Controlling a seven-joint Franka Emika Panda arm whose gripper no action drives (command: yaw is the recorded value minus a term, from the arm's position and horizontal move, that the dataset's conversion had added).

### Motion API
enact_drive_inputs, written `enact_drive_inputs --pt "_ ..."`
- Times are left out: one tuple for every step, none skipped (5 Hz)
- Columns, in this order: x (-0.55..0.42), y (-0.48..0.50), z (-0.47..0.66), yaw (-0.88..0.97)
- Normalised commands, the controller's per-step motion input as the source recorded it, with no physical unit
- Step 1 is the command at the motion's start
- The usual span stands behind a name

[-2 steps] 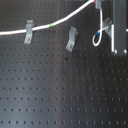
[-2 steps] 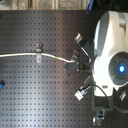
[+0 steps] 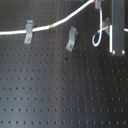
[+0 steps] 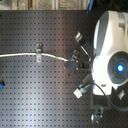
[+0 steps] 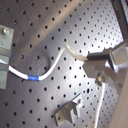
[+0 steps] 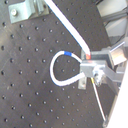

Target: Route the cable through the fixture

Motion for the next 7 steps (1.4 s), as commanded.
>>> enact_drive_inputs --pt "-0.282 -0.334 0.22 0.19" --pt "-0.373 -0.131 0.01 0.34" --pt "-0.4 -0.041 0.01 0.43" --pt "-0.398 -0.093 0.18 0.39" --pt "-0.421 -0.106 0.17 0.36" --pt "-0.262 -0.247 0.26 0.06" --pt "-0.326 -0.047 0.03 0.19"
